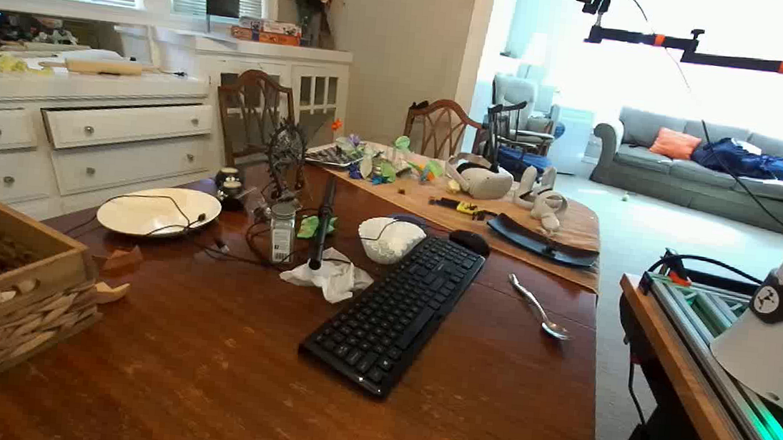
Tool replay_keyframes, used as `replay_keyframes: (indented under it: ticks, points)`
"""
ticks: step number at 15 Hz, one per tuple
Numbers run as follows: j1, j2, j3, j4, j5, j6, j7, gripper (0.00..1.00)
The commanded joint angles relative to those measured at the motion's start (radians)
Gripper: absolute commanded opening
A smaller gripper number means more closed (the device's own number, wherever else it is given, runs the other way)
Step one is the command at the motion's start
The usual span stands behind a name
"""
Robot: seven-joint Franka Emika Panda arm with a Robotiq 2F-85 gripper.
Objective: Press the escape key on the keyboard.
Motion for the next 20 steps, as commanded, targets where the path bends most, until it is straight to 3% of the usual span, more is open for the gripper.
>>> replay_keyframes:
  ticks: [1, 8, 9, 10, 11, 13, 14, 16, 20]
  points:
    - [0.001, 0.001, -0.001, 0.002, 0.000, -0.002, 0.000, 1.00]
    - [0.001, 0.001, -0.001, 0.002, 0.000, -0.002, 0.000, 1.00]
    - [-0.004, 0.018, -0.002, -0.001, -0.003, 0.023, 0.010, 0.92]
    - [-0.007, 0.038, 0.000, -0.008, -0.006, 0.043, 0.021, 1.00]
    - [-0.004, 0.058, -0.002, -0.017, 0.000, 0.060, 0.022, 0.95]
    - [0.005, 0.105, -0.009, -0.021, 0.021, 0.073, 0.023, 1.00]
    - [0.006, 0.133, -0.008, -0.026, 0.028, 0.101, 0.029, 0.71]
    - [0.011, 0.200, -0.006, -0.014, 0.046, 0.126, 0.032, 0.74]
    - [0.026, 0.311, 0.011, 0.010, 0.075, 0.146, 0.037, 0.42]
